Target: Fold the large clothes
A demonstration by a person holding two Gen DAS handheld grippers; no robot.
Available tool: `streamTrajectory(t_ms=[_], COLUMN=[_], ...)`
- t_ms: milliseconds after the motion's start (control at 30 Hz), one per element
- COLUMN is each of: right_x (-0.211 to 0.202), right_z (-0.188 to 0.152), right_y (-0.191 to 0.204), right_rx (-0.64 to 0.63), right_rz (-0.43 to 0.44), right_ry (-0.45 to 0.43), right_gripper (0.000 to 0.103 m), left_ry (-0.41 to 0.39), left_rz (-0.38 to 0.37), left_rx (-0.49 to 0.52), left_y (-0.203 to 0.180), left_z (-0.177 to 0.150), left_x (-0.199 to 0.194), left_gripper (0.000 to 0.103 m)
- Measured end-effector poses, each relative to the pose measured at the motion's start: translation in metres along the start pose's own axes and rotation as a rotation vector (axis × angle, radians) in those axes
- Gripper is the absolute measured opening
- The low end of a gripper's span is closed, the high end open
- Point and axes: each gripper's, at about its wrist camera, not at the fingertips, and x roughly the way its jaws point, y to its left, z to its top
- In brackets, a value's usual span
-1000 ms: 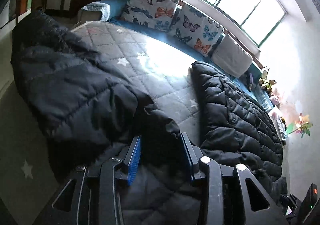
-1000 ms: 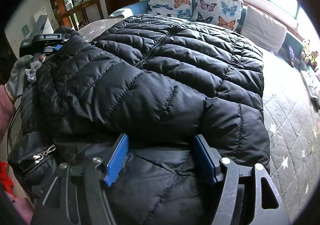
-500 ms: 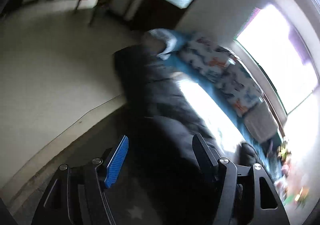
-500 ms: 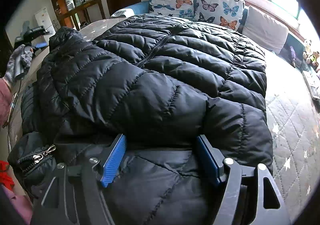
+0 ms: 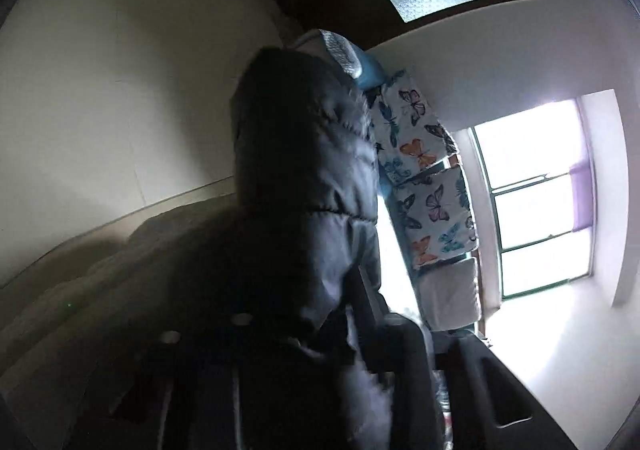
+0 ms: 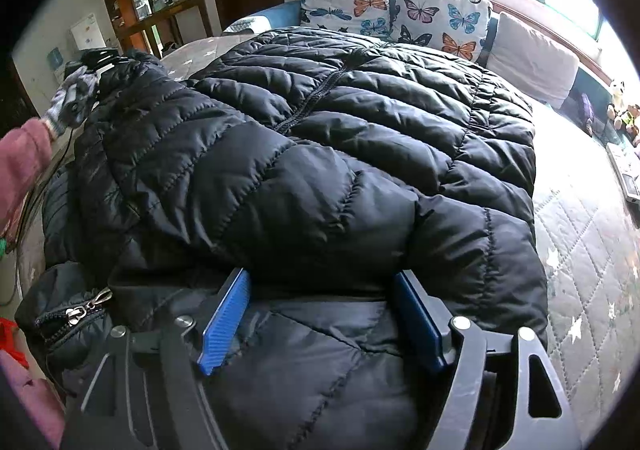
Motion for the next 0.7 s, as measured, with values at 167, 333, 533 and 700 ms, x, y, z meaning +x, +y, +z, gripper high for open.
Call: streamTrajectory(t_ms=[167, 333, 533, 700], right_x=[0.001, 0.001, 0.001, -0.001], right_z=[0.0, 0.0, 0.001, 0.002], right_y=[0.001, 0.001, 0.002, 0.005], right_rx=[-0.003, -0.001, -0.01, -0.023], right_rz=[-0.003, -0.001, -0.002, -0.024], right_ry=[0.003, 0.0, 0.006, 0.005], right_gripper=[0.082, 0.083, 0.084, 0.084], left_ry=[-0.017, -0.029, -0.067, -0.108], left_rz=[-0.017, 0.018, -0.084, -0.208], left_rx=[0.166, 0.268, 0.331, 0.483], left_y=[-0.061, -0.093, -0.141, -0.206], left_z=[0.019, 0.011, -0.012, -0.059], left_x=[0.003, 0.01, -0.03, -0.099], left_gripper=[0.012, 0.01, 0.01, 0.01])
